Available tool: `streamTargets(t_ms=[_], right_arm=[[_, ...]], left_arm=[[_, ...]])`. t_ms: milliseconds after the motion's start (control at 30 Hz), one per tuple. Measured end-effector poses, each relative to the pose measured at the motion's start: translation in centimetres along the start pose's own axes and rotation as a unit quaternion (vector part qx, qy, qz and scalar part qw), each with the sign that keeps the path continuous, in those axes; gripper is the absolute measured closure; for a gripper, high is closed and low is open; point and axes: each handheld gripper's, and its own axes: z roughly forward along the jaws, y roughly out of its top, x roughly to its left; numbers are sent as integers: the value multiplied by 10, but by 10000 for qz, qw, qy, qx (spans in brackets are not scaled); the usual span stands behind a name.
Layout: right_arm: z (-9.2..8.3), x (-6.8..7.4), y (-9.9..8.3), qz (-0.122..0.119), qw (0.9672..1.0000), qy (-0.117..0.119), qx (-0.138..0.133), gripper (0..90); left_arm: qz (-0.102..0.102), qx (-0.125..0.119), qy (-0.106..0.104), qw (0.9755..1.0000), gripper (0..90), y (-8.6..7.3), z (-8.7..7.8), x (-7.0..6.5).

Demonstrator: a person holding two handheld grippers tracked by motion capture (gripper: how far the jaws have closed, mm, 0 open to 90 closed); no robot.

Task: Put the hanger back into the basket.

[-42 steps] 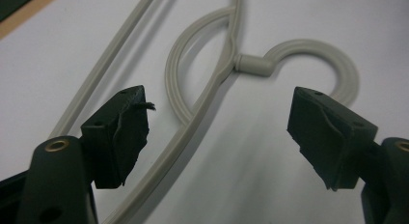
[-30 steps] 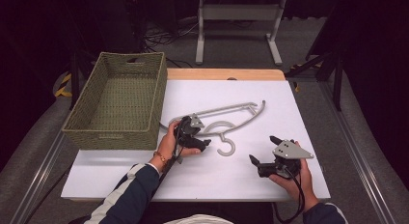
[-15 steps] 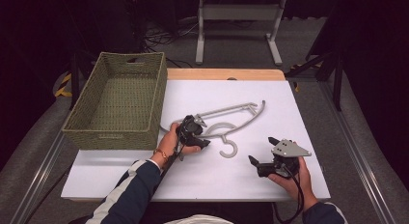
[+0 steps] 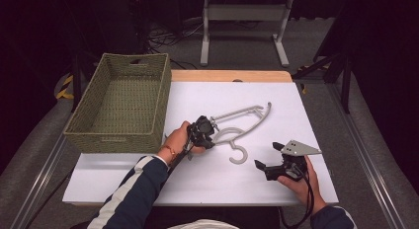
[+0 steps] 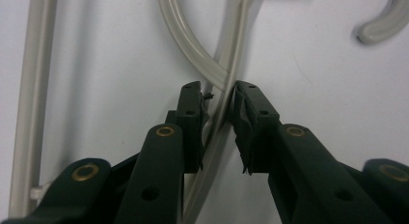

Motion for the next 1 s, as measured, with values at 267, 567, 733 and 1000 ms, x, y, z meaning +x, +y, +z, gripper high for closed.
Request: streamTargets(t_ms=[267, 567, 733, 1000], right_arm=[[-3, -7, 0, 238, 9997, 17, -26, 72], [-4, -9, 0, 346, 9994, 79, -18, 74], [-8, -14, 0, 512, 9985, 148, -118, 76], [-19, -19, 3, 600, 9976, 31, -340, 77]], left_arm=[[-2, 53, -199, 9998, 728, 1, 0, 7], [335, 169, 178, 9991, 816, 6, 0, -8], [391, 62, 118, 9991, 818, 5, 0, -5], [567, -610, 472, 9954, 819, 10, -13, -17]])
